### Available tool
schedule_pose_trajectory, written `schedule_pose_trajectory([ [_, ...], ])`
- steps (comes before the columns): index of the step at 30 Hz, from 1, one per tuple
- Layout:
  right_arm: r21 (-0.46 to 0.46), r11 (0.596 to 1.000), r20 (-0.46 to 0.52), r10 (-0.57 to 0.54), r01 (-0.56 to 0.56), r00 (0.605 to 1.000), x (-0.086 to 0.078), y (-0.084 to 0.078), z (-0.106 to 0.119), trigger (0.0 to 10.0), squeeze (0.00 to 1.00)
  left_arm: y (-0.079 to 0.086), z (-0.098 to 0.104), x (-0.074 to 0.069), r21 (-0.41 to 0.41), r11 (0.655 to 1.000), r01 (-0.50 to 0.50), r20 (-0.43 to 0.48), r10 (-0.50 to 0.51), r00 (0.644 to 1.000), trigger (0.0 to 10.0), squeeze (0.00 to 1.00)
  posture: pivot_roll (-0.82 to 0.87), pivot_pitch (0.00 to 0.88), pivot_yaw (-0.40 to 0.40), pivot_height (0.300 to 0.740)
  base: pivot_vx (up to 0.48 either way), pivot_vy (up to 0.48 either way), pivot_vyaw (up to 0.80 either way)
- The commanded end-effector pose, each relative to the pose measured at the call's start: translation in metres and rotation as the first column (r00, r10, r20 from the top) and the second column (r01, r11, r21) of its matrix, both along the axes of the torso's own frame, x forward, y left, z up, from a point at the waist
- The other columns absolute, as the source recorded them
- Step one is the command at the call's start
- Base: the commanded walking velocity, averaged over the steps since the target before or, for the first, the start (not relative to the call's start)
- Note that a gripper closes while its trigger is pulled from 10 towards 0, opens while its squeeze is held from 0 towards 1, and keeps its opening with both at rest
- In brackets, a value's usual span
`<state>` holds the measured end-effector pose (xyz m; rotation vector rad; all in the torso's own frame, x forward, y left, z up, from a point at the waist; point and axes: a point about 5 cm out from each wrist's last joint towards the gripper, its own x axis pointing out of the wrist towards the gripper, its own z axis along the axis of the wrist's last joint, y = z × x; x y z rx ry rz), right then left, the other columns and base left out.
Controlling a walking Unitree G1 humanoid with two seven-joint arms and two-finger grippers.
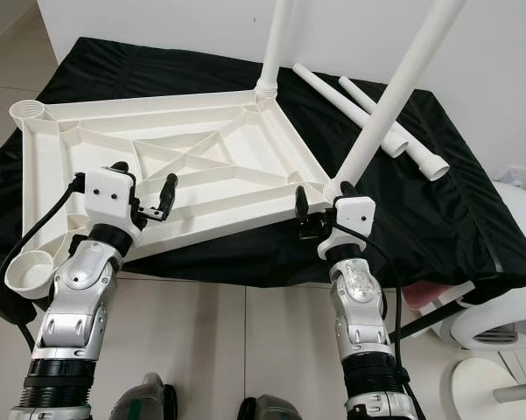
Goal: Building children table
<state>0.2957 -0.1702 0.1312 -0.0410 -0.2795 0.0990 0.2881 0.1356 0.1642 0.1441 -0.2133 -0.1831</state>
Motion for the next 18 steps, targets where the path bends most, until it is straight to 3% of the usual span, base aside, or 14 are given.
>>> schedule_pose_trajectory([
  [1,-0.006,1.0,0.0,-0.026,0.026,1.0,-0.001,-0.006,-0.001,10.0,0.0,-0.002,-0.003,-0.001,-0.009,1.0,-0.025,0.0,0.025,1.0,10.0,0.0,0.09,0.01,-0.111,0.74,0.0,0.0,0.0],
  [18,-0.015,0.999,0.0,-0.045,0.045,0.999,0.0,-0.009,-0.001,10.0,0.0,-0.013,-0.004,-0.004,0.041,0.996,0.084,-0.002,-0.084,0.996,10.0,0.0,0.09,0.019,-0.114,0.74,0.0,0.0,0.0],
])
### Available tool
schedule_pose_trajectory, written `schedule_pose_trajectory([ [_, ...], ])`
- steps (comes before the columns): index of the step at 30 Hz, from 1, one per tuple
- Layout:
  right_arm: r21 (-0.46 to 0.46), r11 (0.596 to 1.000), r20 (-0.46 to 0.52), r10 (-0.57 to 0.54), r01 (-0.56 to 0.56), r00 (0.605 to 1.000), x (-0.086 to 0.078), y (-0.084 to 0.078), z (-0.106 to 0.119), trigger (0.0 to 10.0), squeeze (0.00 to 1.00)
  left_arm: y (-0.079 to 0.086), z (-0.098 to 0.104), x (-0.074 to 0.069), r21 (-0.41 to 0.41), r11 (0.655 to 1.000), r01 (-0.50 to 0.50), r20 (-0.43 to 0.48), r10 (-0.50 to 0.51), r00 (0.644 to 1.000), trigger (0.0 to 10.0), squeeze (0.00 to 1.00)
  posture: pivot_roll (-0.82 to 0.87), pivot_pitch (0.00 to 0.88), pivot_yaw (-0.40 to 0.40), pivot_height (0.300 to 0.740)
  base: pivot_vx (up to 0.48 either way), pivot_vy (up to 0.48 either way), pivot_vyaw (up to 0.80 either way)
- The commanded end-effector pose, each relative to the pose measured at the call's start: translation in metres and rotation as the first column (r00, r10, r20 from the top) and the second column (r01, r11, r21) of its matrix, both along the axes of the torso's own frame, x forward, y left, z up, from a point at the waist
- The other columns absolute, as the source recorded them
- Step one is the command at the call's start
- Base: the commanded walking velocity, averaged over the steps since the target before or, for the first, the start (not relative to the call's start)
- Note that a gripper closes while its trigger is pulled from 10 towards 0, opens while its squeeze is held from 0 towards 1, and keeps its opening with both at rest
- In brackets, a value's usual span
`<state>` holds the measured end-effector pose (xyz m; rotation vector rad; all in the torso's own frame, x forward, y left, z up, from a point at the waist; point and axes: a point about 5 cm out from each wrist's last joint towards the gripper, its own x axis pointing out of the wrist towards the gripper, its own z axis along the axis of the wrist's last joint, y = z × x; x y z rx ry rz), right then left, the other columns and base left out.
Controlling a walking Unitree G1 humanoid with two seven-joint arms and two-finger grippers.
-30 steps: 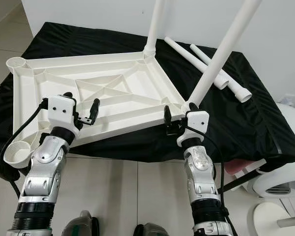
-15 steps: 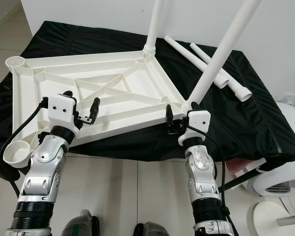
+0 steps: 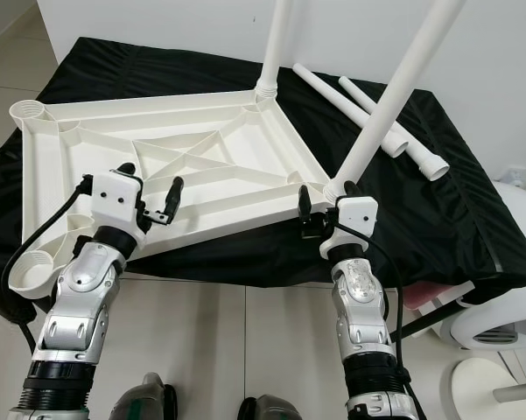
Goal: Building children table
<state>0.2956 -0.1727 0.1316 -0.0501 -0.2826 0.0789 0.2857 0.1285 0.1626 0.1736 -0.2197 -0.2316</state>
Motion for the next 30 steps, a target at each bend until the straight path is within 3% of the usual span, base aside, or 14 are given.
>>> schedule_pose_trajectory([
  [1,-0.009,1.0,-0.004,-0.024,0.024,1.0,0.0,-0.006,-0.002,10.0,0.0,-0.006,-0.002,-0.002,0.008,0.999,0.039,-0.007,-0.039,0.999,10.0,0.0,0.09,0.019,-0.114,0.74,0.0,0.0,0.0],
  [7,-0.012,0.999,-0.005,-0.032,0.032,0.999,-0.001,-0.008,-0.002,10.0,0.0,-0.015,-0.001,-0.003,0.033,0.991,0.132,-0.021,-0.131,0.991,10.0,0.0,0.08,0.028,-0.113,0.74,0.0,0.0,0.0],
  [11,-0.013,0.999,-0.004,-0.044,0.044,0.999,-0.001,-0.01,-0.002,10.0,0.0,-0.024,-0.007,-0.007,0.078,0.966,0.247,-0.06,-0.243,0.968,10.0,0.0,0.07,0.034,-0.105,0.74,0.0,0.0,0.0],
  [16,-0.012,0.998,-0.003,-0.058,0.058,0.998,-0.003,-0.012,-0.002,10.0,0.0,-0.025,-0.012,-0.008,0.092,0.955,0.281,-0.086,-0.273,0.958,10.0,0.0,0.07,0.036,-0.102,0.74,0.0,0.0,0.0],
  [27,-0.012,0.996,-0.003,-0.085,0.085,0.996,-0.007,-0.017,-0.003,10.0,0.0,-0.028,-0.026,-0.015,0.186,0.892,0.412,-0.18,-0.381,0.907,10.0,0.0,0.05,0.038,-0.084,0.74,0.0,0.0,0.0],
  [30,-0.01,0.996,-0.001,-0.094,0.094,0.996,-0.007,-0.018,-0.003,10.0,0.0,-0.028,-0.033,-0.014,0.222,0.862,0.456,-0.243,-0.404,0.882,10.0,0.0,0.05,0.038,-0.081,0.74,0.0,0.0,0.0],
])
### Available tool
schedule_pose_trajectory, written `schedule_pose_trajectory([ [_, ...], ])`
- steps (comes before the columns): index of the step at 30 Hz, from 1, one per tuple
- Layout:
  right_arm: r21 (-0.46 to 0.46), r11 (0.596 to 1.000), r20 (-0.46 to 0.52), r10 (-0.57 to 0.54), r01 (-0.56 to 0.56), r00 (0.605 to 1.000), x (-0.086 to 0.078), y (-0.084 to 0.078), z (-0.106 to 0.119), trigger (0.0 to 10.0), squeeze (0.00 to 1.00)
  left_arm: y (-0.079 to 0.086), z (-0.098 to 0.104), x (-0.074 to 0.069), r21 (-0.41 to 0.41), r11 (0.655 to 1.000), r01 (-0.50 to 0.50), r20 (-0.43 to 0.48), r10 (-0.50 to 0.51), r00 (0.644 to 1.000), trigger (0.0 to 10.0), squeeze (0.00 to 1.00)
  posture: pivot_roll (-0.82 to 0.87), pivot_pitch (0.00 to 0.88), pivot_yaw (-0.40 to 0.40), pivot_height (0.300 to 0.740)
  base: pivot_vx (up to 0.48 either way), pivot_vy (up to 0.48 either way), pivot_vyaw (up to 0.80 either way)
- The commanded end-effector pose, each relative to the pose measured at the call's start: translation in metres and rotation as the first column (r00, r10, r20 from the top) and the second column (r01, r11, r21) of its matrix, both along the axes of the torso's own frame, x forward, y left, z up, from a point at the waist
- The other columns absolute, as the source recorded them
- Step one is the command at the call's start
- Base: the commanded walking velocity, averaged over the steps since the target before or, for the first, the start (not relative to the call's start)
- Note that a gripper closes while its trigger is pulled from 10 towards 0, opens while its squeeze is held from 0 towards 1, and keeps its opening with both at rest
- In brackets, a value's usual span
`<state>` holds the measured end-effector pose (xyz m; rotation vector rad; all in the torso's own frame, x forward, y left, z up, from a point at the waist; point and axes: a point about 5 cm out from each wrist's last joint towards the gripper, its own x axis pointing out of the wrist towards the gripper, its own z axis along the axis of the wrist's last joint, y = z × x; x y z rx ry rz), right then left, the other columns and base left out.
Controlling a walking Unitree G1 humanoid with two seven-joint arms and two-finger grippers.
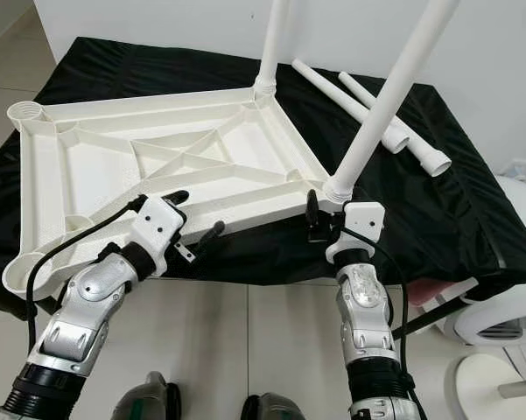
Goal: Building children table
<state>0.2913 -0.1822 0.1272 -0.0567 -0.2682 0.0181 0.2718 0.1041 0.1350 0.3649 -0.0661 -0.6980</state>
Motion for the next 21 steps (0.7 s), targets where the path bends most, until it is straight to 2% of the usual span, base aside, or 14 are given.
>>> schedule_pose_trajectory([
  [1,-0.011,0.999,0.011,-0.033,0.033,0.999,-0.0036,-0.008,0.0009,10.0,0.0,-0.003,-0.0059,0.0007,0.028,0.999,0.025,-0.04,-0.024,0.999,10.0,0.0,0.05,0.038,-0.079,0.74,0.0,0.0,0.0],
  [15,-0.007,0.999,0.009,-0.032,0.032,0.999,-0.0061,-0.0047,-0.0003,10.0,0.0,-0.0012,-0.0079,0.0068,0.063,0.998,0.017,-0.054,-0.013,0.998,10.0,0.0,0.04,0.042,-0.076,0.74,0.0,0.0,0.0],
  [21,-0.009,0.999,0.01,-0.035,0.035,0.999,-0.0068,-0.0052,0.0003,10.0,0.0,-0.0064,-0.0093,0.0063,0.098,0.995,0.029,-0.077,-0.022,0.997,10.0,0.0,0.04,0.047,-0.074,0.74,0.0,0.0,0.0],
])
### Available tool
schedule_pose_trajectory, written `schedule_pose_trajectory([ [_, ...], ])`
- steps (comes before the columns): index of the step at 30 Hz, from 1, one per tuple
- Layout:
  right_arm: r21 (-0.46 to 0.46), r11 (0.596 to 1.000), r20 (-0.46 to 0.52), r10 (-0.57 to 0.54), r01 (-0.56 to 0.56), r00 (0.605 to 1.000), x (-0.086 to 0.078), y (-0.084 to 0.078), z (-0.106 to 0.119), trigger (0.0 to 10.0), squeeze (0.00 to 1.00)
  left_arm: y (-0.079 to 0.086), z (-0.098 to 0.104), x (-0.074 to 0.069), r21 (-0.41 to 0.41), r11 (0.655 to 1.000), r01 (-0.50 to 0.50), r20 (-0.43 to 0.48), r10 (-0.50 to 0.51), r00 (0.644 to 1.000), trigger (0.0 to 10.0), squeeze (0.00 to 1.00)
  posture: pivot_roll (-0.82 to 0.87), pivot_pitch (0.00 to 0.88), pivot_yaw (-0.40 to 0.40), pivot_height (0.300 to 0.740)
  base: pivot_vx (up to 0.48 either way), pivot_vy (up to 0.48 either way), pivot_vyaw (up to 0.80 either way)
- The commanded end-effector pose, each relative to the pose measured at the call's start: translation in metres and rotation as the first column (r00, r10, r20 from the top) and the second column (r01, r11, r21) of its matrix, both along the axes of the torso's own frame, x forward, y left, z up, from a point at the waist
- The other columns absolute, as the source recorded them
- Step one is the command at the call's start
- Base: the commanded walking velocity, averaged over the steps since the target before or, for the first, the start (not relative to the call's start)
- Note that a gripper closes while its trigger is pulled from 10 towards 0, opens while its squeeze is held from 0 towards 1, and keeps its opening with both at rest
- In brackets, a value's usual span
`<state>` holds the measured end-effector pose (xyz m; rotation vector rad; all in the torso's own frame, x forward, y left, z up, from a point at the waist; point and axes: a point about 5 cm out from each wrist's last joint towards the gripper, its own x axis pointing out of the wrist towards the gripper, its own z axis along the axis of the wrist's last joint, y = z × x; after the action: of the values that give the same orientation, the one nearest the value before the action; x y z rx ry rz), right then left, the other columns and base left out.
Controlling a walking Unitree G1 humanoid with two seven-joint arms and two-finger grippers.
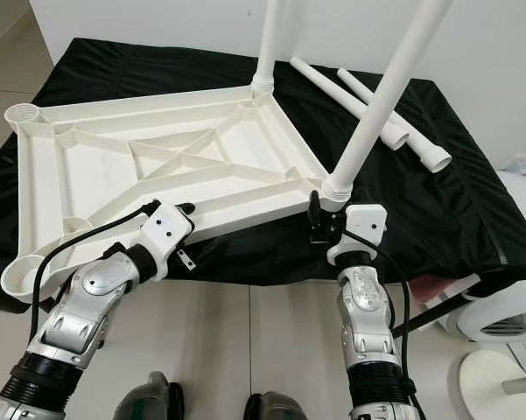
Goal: Building children table
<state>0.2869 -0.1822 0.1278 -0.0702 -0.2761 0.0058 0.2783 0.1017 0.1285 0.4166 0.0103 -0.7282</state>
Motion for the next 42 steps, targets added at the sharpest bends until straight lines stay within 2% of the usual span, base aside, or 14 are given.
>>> schedule_pose_trajectory([
  [1,0.002,1.0,0.002,-0.021,0.021,1.0,-0.002,-0.005,0.0,10.0,0.0,-0.004,-0.003,0.0,0.024,1.0,0.009,-0.02,-0.009,1.0,10.0,0.0,0.04,0.047,-0.074,0.74,0.0,0.0,0.0],
  [8,0.002,1.0,0.0,-0.024,0.024,1.0,-0.004,-0.005,-0.001,10.0,0.0,-0.011,-0.006,-0.005,0.039,0.998,0.058,-0.119,-0.053,0.992,10.0,0.0,0.04,0.049,-0.07,0.74,0.0,0.0,0.0],
  [24,-0.005,1.0,-0.036,-0.002,0.002,0.999,-0.014,0.0,-0.011,10.0,0.0,-0.013,-0.007,-0.009,0.055,0.994,0.093,-0.158,-0.083,0.984,10.0,0.0,0.03,0.057,-0.071,0.74,0.0,0.0,0.0],
  [26,-0.006,1.0,-0.049,0.006,-0.006,0.999,-0.017,0.001,-0.015,10.0,0.0,-0.012,-0.007,-0.009,0.052,0.995,0.085,-0.163,-0.075,0.984,9.5,0.0,0.03,0.057,-0.071,0.74,0.0,0.0,0.0],
  [29,-0.006,1.0,-0.056,0.009,-0.01,0.998,-0.019,0.002,-0.016,10.0,0.0,-0.012,-0.007,-0.008,0.054,0.995,0.08,-0.165,-0.07,0.984,9.9,0.0,0.03,0.06,-0.072,0.74,0.0,0.0,0.0],
  [30,-0.007,1.0,-0.06,0.012,-0.012,0.998,-0.021,0.002,-0.017,10.0,0.0,-0.011,-0.006,-0.008,0.055,0.995,0.077,-0.165,-0.067,0.984,9.1,0.0,0.03,0.061,-0.071,0.74,0.0,0.0,0.0],
  [31,-0.007,1.0,-0.06,0.012,-0.012,0.998,-0.021,0.002,-0.017,10.0,0.0,-0.011,-0.006,-0.008,0.055,0.995,0.077,-0.165,-0.067,0.984,9.1,0.0,0.03,0.061,-0.071,0.74,0.0,0.0,0.0],
  [32,-0.008,1.0,-0.064,0.014,-0.014,0.998,-0.023,0.003,-0.018,10.0,0.0,-0.01,-0.006,-0.008,0.054,0.996,0.076,-0.166,-0.066,0.984,4.9,0.0,0.03,0.061,-0.071,0.74,0.0,0.0,0.0],
  [33,-0.009,1.0,-0.067,0.015,-0.016,0.998,-0.024,0.003,-0.019,10.0,0.0,-0.01,-0.006,-0.007,0.056,0.996,0.073,-0.164,-0.063,0.984,4.9,0.0,0.03,0.062,-0.071,0.74,0.0,0.0,0.0],
  [34,-0.01,1.0,-0.068,0.015,-0.016,0.998,-0.024,0.003,-0.019,10.0,0.0,-0.009,-0.005,-0.007,0.055,0.996,0.072,-0.16,-0.062,0.985,2.6,0.0,0.02,0.063,-0.071,0.74,0.0,0.0,0.0],
  [36,-0.01,1.0,-0.069,0.015,-0.016,0.998,-0.025,0.003,-0.019,10.0,0.0,-0.009,-0.004,-0.007,0.055,0.996,0.071,-0.158,-0.062,0.986,2.6,0.0,0.02,0.063,-0.071,0.74,0.0,0.0,0.0],
  [37,-0.011,1.0,-0.069,0.014,-0.015,0.997,-0.025,0.003,-0.019,10.0,0.0,-0.009,-0.002,-0.006,0.048,0.997,0.064,-0.156,-0.056,0.986,0.0,0.0,0.02,0.062,-0.069,0.74,0.0,0.0,0.0],
  [41,-0.012,1.0,-0.069,0.012,-0.013,0.998,-0.025,0.002,-0.019,10.0,0.0,-0.01,0.001,-0.003,0.035,0.998,0.047,-0.152,-0.041,0.988,0.0,0.0,0.02,0.062,-0.069,0.74,0.0,0.0,0.0],
  [42,-0.013,1.0,-0.068,0.011,-0.012,0.998,-0.025,0.002,-0.019,10.0,0.0,-0.01,0.002,-0.002,0.034,0.999,0.041,-0.153,-0.035,0.988,1.6,0.0,0.02,0.062,-0.069,0.74,0.0,0.0,0.0],
])
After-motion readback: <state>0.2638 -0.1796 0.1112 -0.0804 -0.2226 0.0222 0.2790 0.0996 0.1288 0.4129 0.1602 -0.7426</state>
